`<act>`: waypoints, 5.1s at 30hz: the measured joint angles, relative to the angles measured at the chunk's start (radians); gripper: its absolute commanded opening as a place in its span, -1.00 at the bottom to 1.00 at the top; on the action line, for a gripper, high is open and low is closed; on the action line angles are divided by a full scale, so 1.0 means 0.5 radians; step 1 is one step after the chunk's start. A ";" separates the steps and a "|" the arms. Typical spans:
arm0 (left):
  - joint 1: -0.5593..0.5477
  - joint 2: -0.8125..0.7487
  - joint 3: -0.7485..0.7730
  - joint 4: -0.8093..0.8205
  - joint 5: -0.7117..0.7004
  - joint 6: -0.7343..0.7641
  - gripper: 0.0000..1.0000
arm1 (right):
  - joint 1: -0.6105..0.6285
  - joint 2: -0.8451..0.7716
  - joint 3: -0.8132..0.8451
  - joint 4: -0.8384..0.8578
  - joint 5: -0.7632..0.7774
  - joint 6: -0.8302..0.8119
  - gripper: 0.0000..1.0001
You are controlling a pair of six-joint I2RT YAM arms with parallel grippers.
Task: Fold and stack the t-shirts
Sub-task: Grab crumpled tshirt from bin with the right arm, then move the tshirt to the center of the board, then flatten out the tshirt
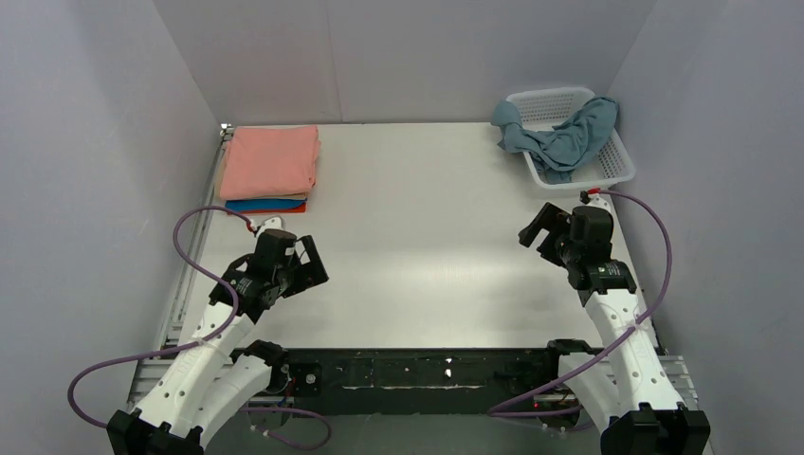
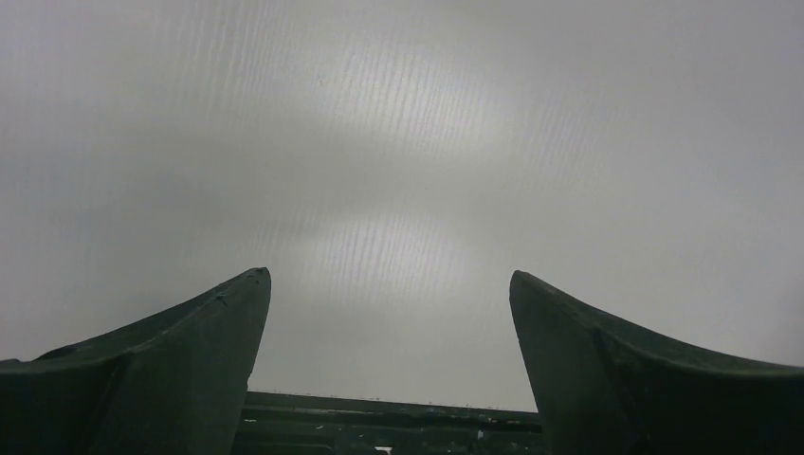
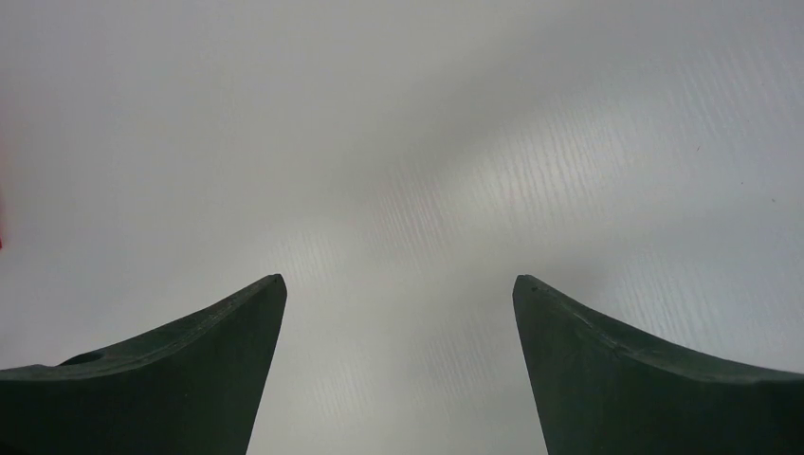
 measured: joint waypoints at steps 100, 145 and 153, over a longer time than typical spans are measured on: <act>0.000 -0.253 0.024 -0.330 -0.146 -0.307 0.97 | 0.510 1.133 1.303 0.425 -1.120 0.222 0.10; -0.571 1.515 0.121 0.972 0.629 -0.439 -1.00 | 0.507 0.273 -0.222 0.045 -0.130 0.240 0.57; -0.602 1.351 0.127 0.803 0.439 -0.395 -1.00 | 0.807 0.518 -0.222 0.202 0.012 0.330 0.24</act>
